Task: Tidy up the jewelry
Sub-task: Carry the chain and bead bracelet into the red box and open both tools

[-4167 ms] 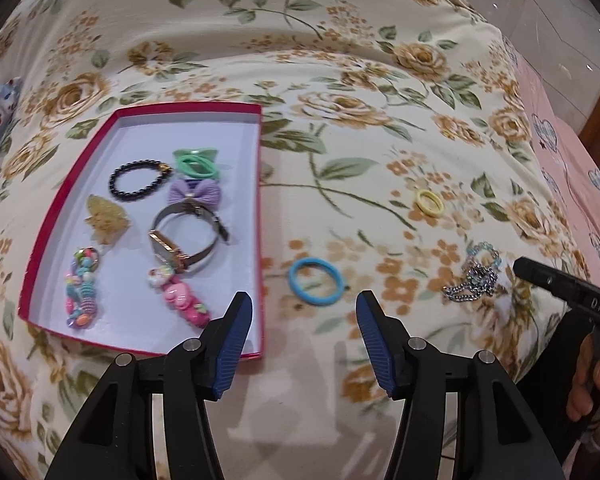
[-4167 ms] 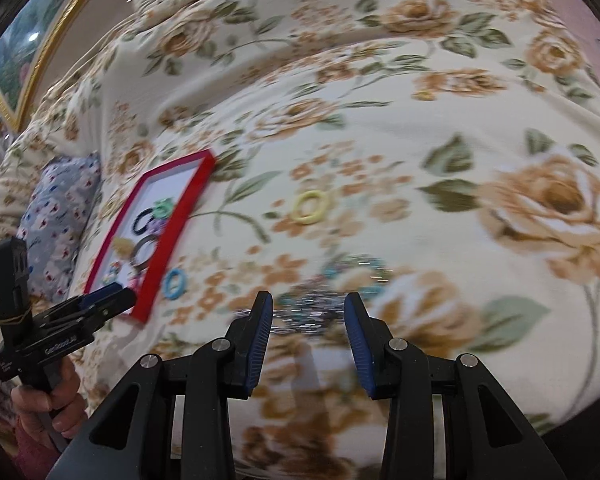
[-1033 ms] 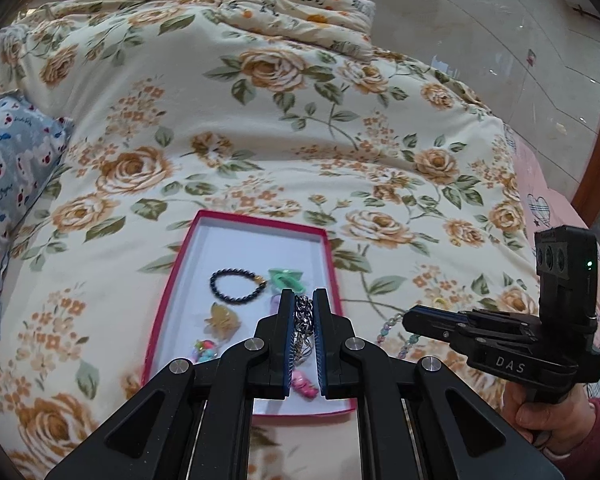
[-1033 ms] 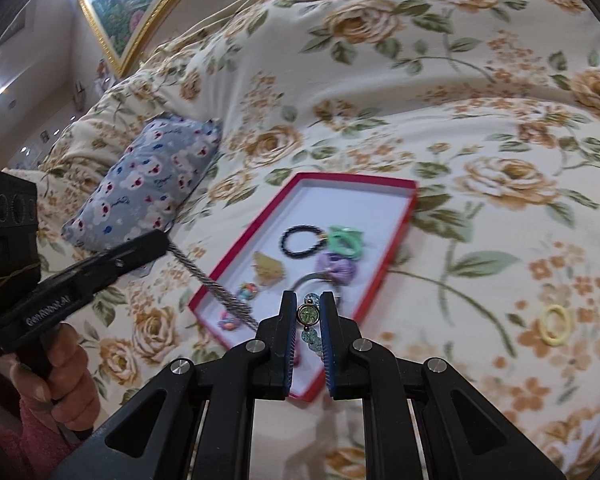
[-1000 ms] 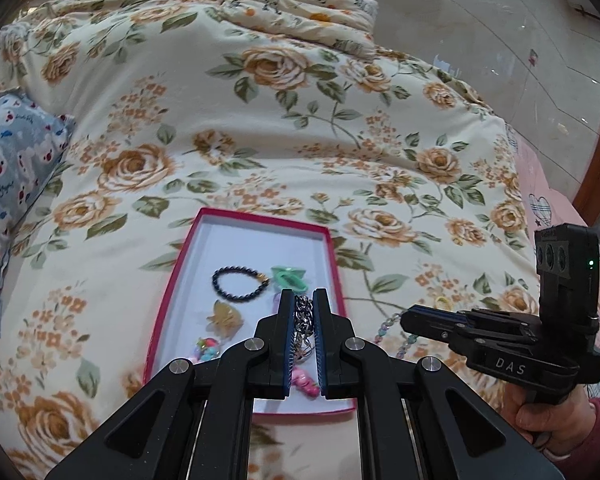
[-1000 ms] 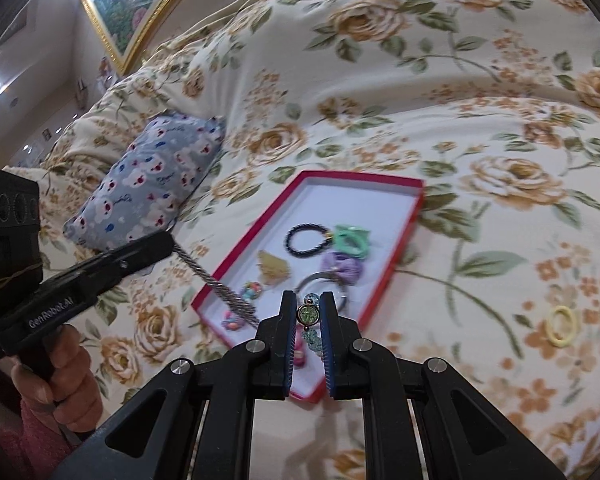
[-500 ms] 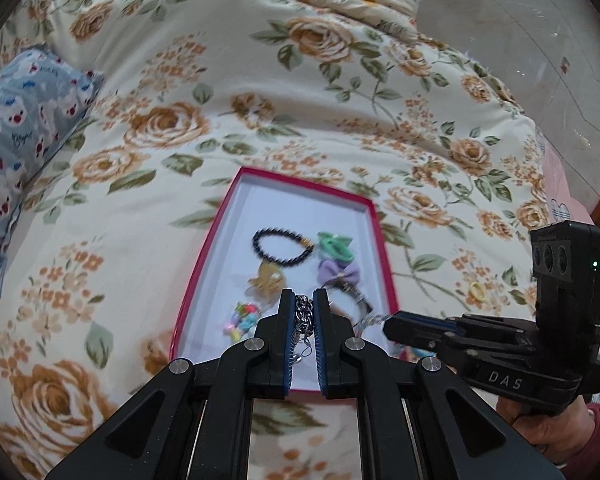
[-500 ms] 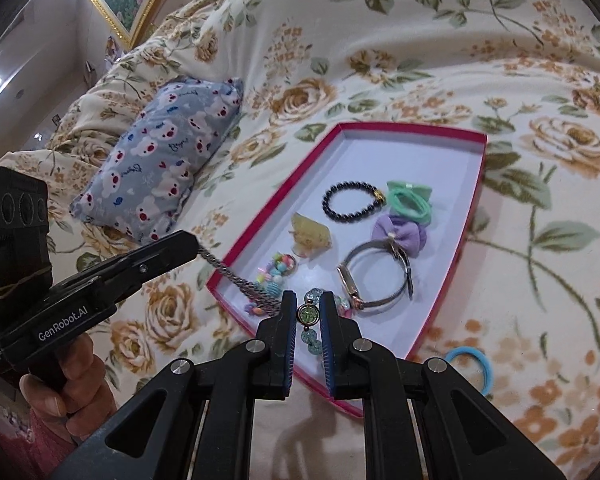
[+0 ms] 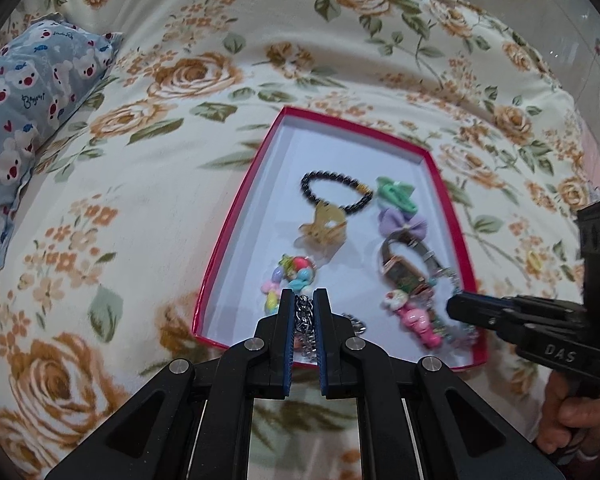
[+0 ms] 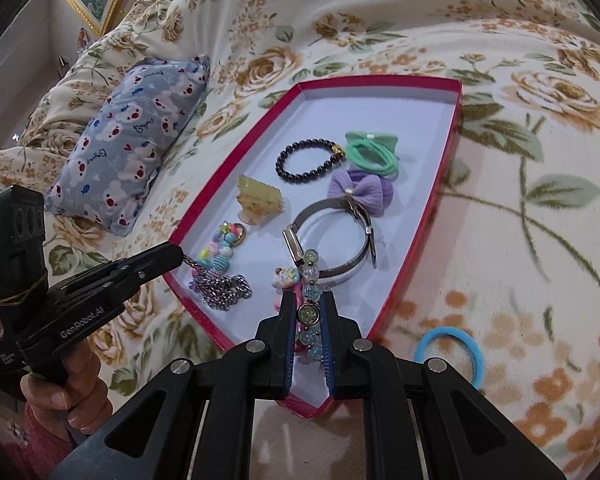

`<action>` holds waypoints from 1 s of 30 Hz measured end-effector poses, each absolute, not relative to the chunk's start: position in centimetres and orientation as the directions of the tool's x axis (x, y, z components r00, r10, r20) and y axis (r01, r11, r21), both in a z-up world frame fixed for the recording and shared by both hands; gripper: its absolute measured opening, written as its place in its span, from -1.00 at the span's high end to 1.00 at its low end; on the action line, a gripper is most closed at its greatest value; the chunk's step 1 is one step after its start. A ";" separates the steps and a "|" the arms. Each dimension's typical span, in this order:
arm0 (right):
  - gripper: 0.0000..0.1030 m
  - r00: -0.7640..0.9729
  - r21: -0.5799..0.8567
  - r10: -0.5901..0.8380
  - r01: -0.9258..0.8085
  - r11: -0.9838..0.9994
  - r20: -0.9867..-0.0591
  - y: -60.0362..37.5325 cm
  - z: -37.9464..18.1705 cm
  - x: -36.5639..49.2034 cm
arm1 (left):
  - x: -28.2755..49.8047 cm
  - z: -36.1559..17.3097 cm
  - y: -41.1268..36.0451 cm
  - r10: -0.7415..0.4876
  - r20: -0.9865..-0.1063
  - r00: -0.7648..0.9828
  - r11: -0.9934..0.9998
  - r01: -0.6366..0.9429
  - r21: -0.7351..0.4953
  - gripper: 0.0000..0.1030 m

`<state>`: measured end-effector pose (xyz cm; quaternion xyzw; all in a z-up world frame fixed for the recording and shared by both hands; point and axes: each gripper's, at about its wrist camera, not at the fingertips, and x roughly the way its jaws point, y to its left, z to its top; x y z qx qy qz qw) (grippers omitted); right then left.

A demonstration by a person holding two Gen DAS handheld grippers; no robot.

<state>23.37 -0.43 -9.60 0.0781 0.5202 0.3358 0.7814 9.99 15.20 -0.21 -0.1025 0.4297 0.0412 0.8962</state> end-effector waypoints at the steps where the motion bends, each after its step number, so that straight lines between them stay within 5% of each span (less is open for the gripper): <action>1: 0.79 0.232 0.469 0.603 -0.444 0.764 -0.763 -0.4 -9.7 23.3 | 10.1 -0.5 15.2 -0.011 -0.783 0.622 0.975 -0.166 -0.145 0.85; 22: 0.71 0.212 0.462 0.596 -0.455 0.762 -0.774 0.0 -10.0 23.2 | 11.0 -2.3 15.3 -0.004 -0.808 0.589 0.975 -0.176 -0.134 0.84; 30: 0.70 0.216 0.458 0.594 -0.457 0.763 -0.775 -0.2 -9.6 23.1 | 10.8 -2.0 15.1 0.003 -0.804 0.594 0.975 -0.180 -0.129 0.58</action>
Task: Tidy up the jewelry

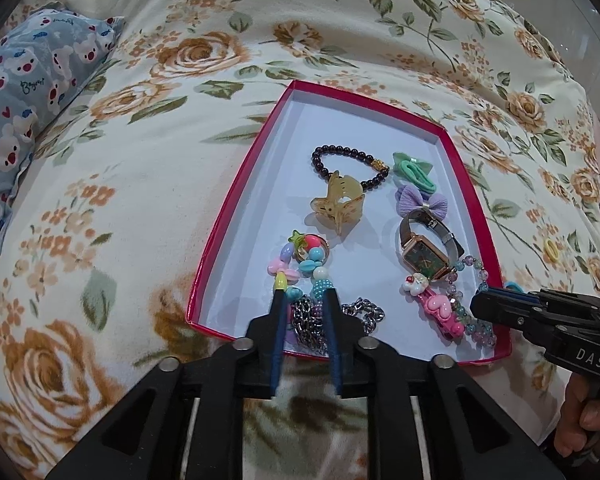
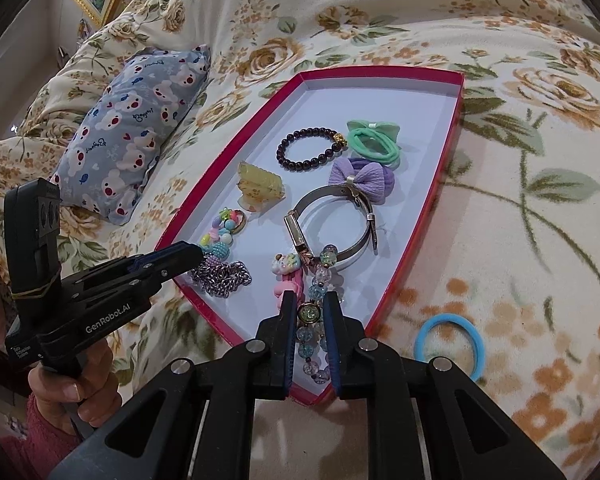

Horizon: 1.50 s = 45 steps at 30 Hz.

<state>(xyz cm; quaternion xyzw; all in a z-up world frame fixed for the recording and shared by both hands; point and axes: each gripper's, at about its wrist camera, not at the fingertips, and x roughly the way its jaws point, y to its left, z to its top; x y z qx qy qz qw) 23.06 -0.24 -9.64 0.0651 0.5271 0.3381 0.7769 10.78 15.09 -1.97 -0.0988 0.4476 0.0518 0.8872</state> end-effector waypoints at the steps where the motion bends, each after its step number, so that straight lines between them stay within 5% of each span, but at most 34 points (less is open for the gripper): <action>1: 0.69 0.217 0.457 0.593 -0.457 0.763 -0.775 -0.3 -9.6 23.0 | 10.7 -1.9 15.0 0.009 -0.803 0.596 0.976 -0.181 -0.123 0.57; 4: 0.51 0.233 0.445 0.585 -0.454 0.772 -0.777 -0.7 -9.4 22.9 | 10.5 -1.6 14.8 0.016 -0.799 0.601 0.977 -0.178 -0.114 0.53; 15: 0.36 0.264 0.439 0.591 -0.461 0.771 -0.762 -1.5 -8.5 22.4 | 9.4 -0.7 14.9 0.026 -0.784 0.620 0.976 -0.186 -0.115 0.18; 19: 0.12 0.296 0.437 0.601 -0.467 0.769 -0.742 -1.8 -8.0 21.7 | 8.5 -0.2 14.8 0.054 -0.773 0.632 0.971 -0.214 -0.108 -0.29; 22: 0.07 0.312 0.447 0.611 -0.461 0.767 -0.727 -2.3 -7.8 21.4 | 7.8 0.2 14.7 0.065 -0.767 0.639 0.968 -0.228 -0.108 -0.31; 28: -0.41 0.368 0.459 0.654 -0.492 0.740 -0.661 -3.0 -6.5 20.2 | 5.9 0.8 14.4 0.090 -0.748 0.657 0.955 -0.269 -0.122 -0.61; 45: -0.59 0.416 0.419 0.639 -0.506 0.754 -0.647 -4.6 -6.3 17.0 | 1.0 0.5 14.1 0.092 -0.748 0.657 0.933 -0.320 -0.166 -0.78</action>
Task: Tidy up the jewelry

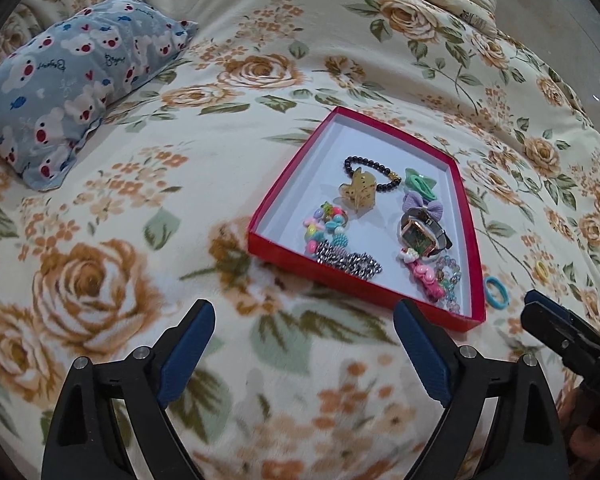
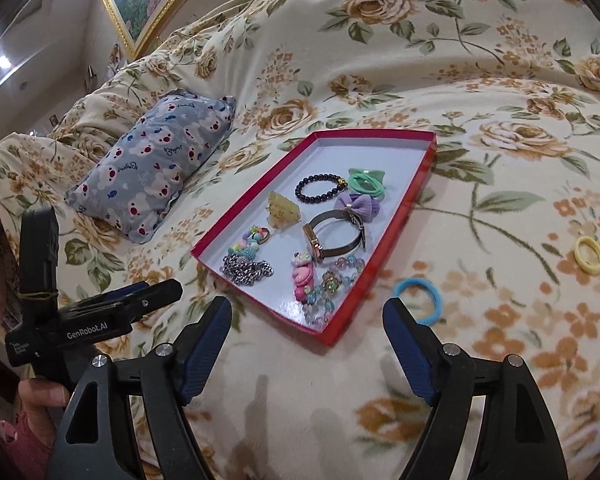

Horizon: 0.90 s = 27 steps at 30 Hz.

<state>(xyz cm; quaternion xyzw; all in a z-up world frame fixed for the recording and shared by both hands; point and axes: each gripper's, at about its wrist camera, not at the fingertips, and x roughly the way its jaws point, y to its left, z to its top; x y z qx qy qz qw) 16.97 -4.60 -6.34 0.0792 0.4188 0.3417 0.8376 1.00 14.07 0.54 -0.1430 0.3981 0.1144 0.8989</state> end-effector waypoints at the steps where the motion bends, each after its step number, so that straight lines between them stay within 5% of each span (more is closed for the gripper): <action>1: -0.63 0.417 0.418 0.635 -0.501 0.758 -0.650 -4.7 -6.3 16.7 | 0.7 0.5 13.9 0.096 -0.747 0.658 0.935 -0.318 -0.159 -0.78; 22: -1.00 0.469 0.183 0.543 -0.615 0.767 -0.697 -3.6 0.9 14.9 | -3.3 6.5 9.8 0.304 -0.623 0.721 0.946 -0.307 0.107 -0.99; 27: -1.00 0.536 0.210 0.536 -0.551 0.808 -0.652 -4.3 -0.8 15.5 | -2.8 5.9 9.2 0.320 -0.617 0.719 0.935 -0.344 0.084 -0.99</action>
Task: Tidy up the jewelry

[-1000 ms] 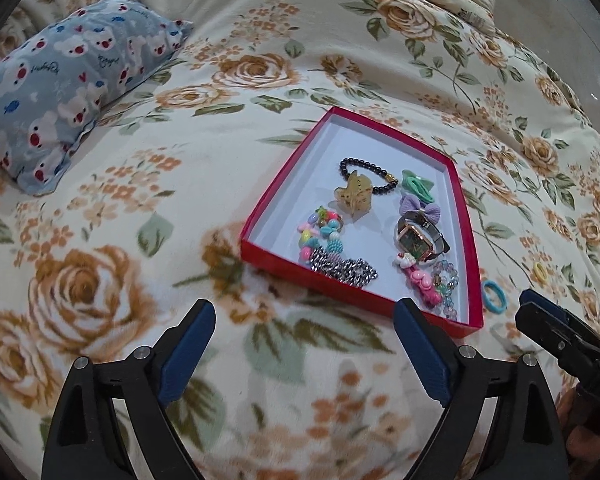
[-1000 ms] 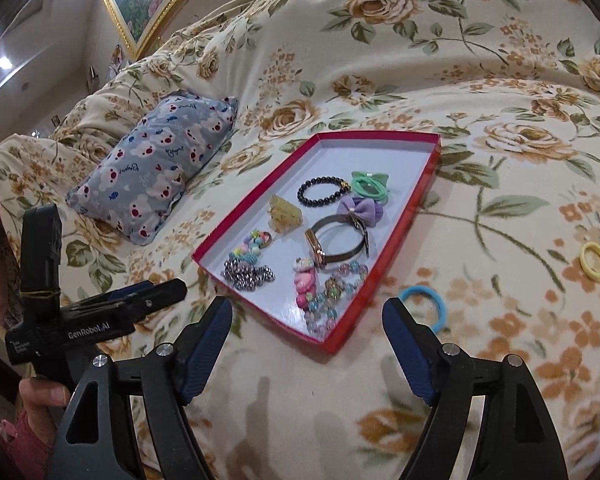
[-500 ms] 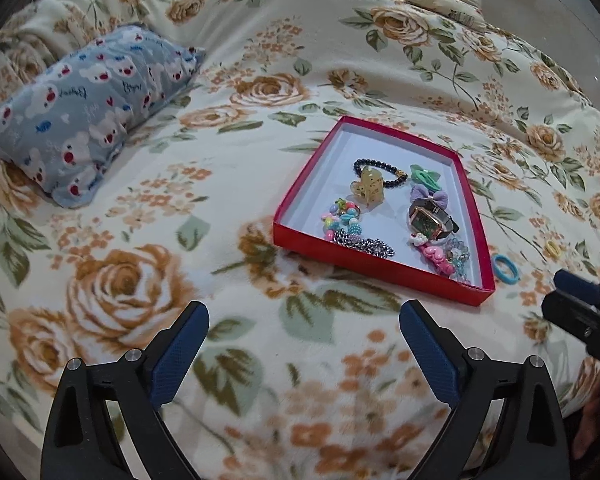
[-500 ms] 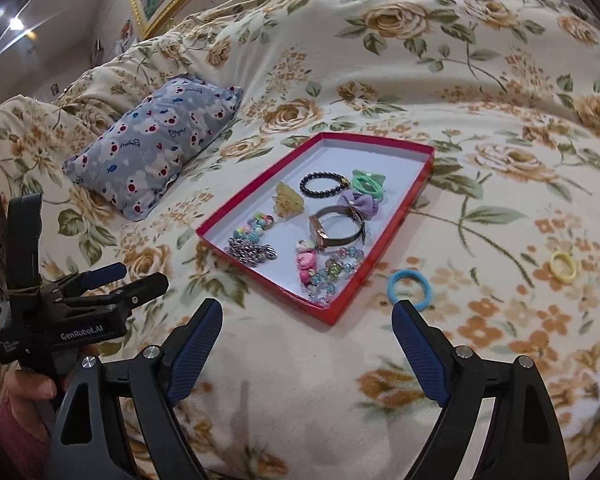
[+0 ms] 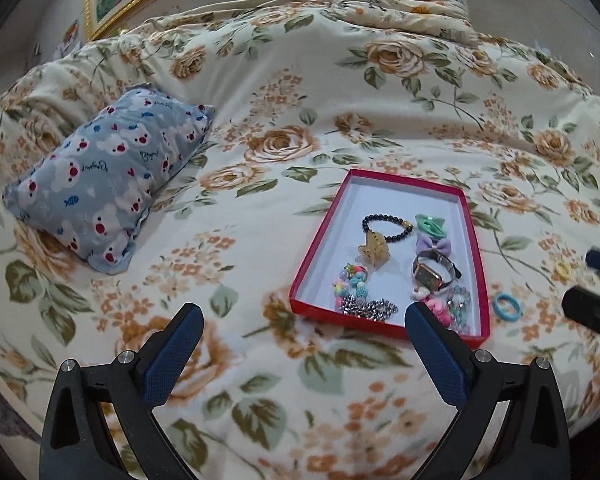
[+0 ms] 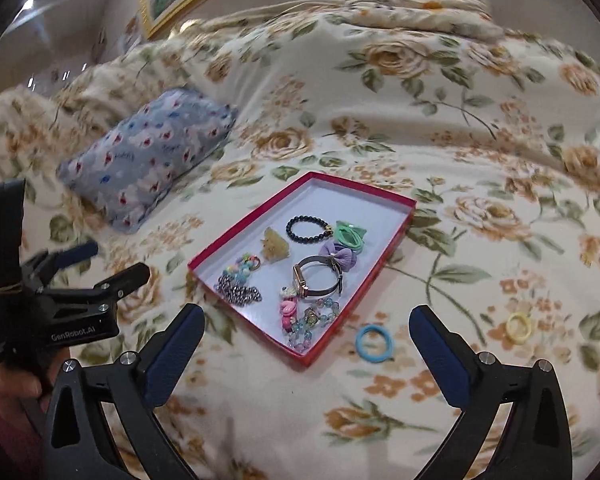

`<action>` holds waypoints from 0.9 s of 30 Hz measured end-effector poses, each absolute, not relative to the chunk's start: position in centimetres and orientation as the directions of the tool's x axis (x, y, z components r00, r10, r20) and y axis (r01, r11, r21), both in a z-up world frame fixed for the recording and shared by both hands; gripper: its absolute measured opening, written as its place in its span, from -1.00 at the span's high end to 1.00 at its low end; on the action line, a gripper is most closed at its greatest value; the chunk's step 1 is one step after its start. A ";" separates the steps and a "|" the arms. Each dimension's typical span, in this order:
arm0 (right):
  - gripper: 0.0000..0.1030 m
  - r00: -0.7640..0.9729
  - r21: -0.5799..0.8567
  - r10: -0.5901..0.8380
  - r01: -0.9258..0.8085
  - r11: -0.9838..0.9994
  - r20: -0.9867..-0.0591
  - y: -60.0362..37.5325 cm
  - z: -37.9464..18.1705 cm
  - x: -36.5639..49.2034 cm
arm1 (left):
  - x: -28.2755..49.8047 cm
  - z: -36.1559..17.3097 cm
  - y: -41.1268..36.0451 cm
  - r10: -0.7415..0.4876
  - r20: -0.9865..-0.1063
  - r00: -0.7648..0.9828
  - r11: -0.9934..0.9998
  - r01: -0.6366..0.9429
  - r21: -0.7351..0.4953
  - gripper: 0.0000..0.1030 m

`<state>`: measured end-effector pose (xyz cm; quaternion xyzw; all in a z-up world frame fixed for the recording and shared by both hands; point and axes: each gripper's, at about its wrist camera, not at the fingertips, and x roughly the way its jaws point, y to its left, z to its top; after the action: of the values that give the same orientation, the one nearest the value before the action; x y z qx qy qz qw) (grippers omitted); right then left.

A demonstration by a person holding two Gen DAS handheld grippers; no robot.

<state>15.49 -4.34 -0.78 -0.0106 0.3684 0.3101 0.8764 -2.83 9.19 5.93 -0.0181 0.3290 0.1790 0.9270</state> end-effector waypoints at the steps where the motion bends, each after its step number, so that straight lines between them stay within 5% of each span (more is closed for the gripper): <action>1: -1.00 0.544 0.220 0.537 -0.541 0.812 -0.645 -4.5 -1.2 15.6 | -2.8 5.7 9.2 0.324 -0.614 0.720 0.932 -0.354 0.076 -0.99; 10: -1.00 0.580 0.173 0.505 -0.530 0.830 -0.639 -4.3 -4.4 14.7 | -2.0 2.1 9.0 0.330 -0.630 0.703 0.922 -0.382 0.058 -0.98; 27: -1.00 0.630 0.095 0.492 -0.554 0.827 -0.601 -3.7 -3.0 12.2 | -4.7 3.3 7.3 0.350 -0.584 0.732 0.927 -0.361 0.103 -0.99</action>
<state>12.21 -3.70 -3.05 -0.0493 0.3176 0.2900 0.9014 -4.72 7.31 3.34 -0.0089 0.3120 0.1911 0.9306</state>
